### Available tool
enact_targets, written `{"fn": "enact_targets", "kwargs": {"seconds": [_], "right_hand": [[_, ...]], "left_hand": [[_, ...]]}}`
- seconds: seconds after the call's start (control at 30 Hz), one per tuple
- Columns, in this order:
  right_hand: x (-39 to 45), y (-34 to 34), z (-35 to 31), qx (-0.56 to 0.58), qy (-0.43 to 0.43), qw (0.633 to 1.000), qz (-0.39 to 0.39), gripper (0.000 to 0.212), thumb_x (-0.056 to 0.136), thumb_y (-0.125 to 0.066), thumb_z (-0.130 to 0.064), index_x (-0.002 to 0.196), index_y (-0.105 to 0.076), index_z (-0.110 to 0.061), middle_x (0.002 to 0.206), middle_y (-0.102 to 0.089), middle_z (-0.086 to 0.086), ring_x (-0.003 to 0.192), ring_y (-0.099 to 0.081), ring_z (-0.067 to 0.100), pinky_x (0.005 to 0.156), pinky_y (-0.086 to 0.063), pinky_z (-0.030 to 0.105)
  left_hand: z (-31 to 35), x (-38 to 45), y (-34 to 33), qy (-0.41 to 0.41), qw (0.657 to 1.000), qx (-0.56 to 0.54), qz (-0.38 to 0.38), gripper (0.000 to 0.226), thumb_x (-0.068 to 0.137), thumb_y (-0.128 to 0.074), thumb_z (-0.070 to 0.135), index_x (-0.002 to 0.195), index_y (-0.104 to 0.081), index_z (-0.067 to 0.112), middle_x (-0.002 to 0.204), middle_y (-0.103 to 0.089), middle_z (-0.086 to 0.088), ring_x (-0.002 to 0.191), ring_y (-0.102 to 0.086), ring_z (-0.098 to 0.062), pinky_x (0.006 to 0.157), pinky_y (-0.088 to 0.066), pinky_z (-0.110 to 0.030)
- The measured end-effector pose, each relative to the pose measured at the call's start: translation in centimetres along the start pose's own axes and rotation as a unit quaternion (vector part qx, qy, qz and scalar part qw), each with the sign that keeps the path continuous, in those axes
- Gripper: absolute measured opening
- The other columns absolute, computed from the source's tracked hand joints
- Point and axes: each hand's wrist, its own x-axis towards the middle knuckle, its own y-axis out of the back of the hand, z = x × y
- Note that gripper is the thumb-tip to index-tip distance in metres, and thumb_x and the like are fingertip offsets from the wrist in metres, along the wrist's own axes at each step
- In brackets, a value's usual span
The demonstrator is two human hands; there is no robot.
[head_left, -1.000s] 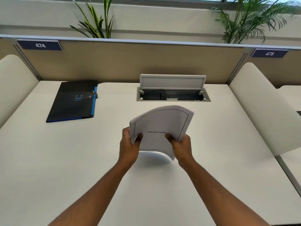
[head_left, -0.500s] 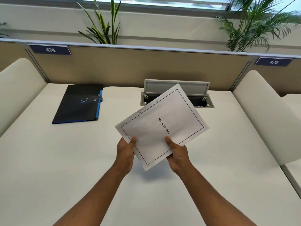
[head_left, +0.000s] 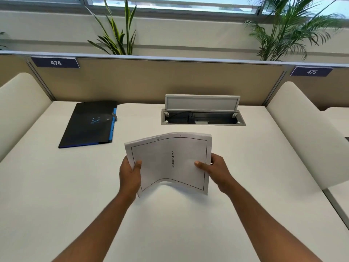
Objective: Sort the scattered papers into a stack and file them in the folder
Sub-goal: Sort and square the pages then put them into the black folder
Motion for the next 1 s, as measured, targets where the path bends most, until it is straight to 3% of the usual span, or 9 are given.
{"fn": "enact_targets", "kwargs": {"seconds": [0.1, 0.17, 0.27, 0.37, 0.5, 0.6, 0.7, 0.8, 1.0], "right_hand": [[-0.8, -1.8, 1.1, -0.043, 0.063, 0.994, 0.075, 0.015, 0.088, -0.080, -0.017, 0.097, -0.073, -0.027, 0.096, -0.079, -0.006, 0.093, -0.075, 0.018, 0.080, -0.061, 0.034], [-1.6, -2.9, 1.7, -0.086, 0.126, 0.979, 0.136, 0.019, 0.089, -0.078, -0.021, 0.094, -0.068, -0.037, 0.093, -0.075, -0.016, 0.087, -0.070, 0.005, 0.075, -0.057, 0.021], [-3.0, -3.9, 2.7, -0.087, 0.157, 0.971, 0.156, 0.033, 0.090, -0.076, -0.021, 0.102, -0.064, -0.050, 0.101, -0.072, -0.025, 0.094, -0.069, -0.002, 0.077, -0.052, 0.010], [-3.5, -3.9, 3.8, -0.067, 0.129, 0.977, 0.156, 0.032, 0.091, -0.077, -0.021, 0.110, -0.065, -0.043, 0.104, -0.074, -0.021, 0.101, -0.069, -0.001, 0.083, -0.053, 0.014], [-3.2, -3.8, 3.3, -0.083, 0.139, 0.967, 0.196, 0.033, 0.092, -0.074, -0.016, 0.115, -0.065, -0.038, 0.104, -0.072, -0.019, 0.103, -0.069, 0.005, 0.084, -0.054, 0.019], [-3.1, -3.4, 1.9, -0.142, 0.237, 0.934, 0.228, 0.062, 0.090, -0.074, -0.010, 0.142, -0.046, -0.031, 0.114, -0.067, -0.014, 0.103, -0.063, 0.000, 0.079, -0.047, 0.005], [-2.9, -2.8, 1.2, -0.291, 0.328, 0.869, 0.230, 0.081, 0.088, -0.071, -0.005, 0.156, -0.032, -0.026, 0.130, -0.056, -0.003, 0.090, -0.059, 0.006, 0.063, -0.049, 0.012], [-2.8, -2.4, 0.6, -0.418, 0.343, 0.812, 0.220, 0.073, 0.089, -0.065, 0.001, 0.152, -0.047, -0.033, 0.132, -0.053, 0.002, 0.072, -0.062, 0.018, 0.046, -0.049, 0.024], [-3.1, -2.3, 0.3, -0.456, 0.322, 0.801, 0.217, 0.068, 0.090, -0.062, 0.002, 0.147, -0.055, -0.035, 0.128, -0.055, 0.002, 0.060, -0.051, 0.013, 0.043, -0.039, 0.021]], "left_hand": [[0.2, -1.4, -1.1, -0.008, 1.000, -0.024, 0.002, 0.027, 0.101, -0.055, 0.024, 0.126, -0.049, 0.032, 0.113, -0.063, 0.011, 0.103, -0.063, -0.011, 0.074, -0.051, -0.018], [0.5, -1.9, -1.5, -0.028, 0.999, -0.031, -0.009, 0.029, 0.099, -0.057, 0.028, 0.125, -0.046, 0.036, 0.112, -0.061, 0.015, 0.101, -0.063, -0.006, 0.069, -0.053, -0.013], [0.5, -2.4, -1.5, -0.046, 0.998, -0.016, -0.039, 0.036, 0.097, -0.061, 0.027, 0.127, -0.044, 0.036, 0.117, -0.060, 0.012, 0.107, -0.061, -0.005, 0.080, -0.054, -0.018], [-0.6, -2.8, -1.1, -0.036, 0.998, 0.021, -0.042, 0.037, 0.097, -0.061, 0.027, 0.130, -0.044, 0.026, 0.122, -0.059, 0.002, 0.112, -0.059, -0.015, 0.091, -0.053, -0.033], [-1.3, -3.0, -0.7, -0.034, 0.998, 0.027, -0.044, 0.031, 0.100, -0.055, 0.028, 0.130, -0.045, 0.025, 0.124, -0.060, -0.001, 0.115, -0.059, -0.018, 0.098, -0.051, -0.036], [-1.1, -3.0, -0.9, -0.039, 0.998, 0.036, -0.045, 0.029, 0.101, -0.054, 0.028, 0.128, -0.045, 0.026, 0.122, -0.061, 0.000, 0.114, -0.060, -0.018, 0.096, -0.051, -0.034], [-1.0, -3.2, -1.0, -0.039, 0.998, 0.037, -0.041, 0.031, 0.099, -0.057, 0.028, 0.127, -0.045, 0.027, 0.121, -0.061, 0.000, 0.113, -0.059, -0.018, 0.096, -0.051, -0.035], [-1.0, -3.2, -0.8, -0.031, 0.998, 0.039, -0.040, 0.035, 0.098, -0.059, 0.028, 0.130, -0.046, 0.023, 0.123, -0.061, -0.002, 0.115, -0.059, -0.021, 0.100, -0.051, -0.041], [-0.9, -3.3, -0.8, -0.018, 0.998, 0.037, -0.040, 0.039, 0.098, -0.060, 0.027, 0.133, -0.046, 0.022, 0.128, -0.060, -0.003, 0.119, -0.058, -0.022, 0.104, -0.048, -0.043]]}}
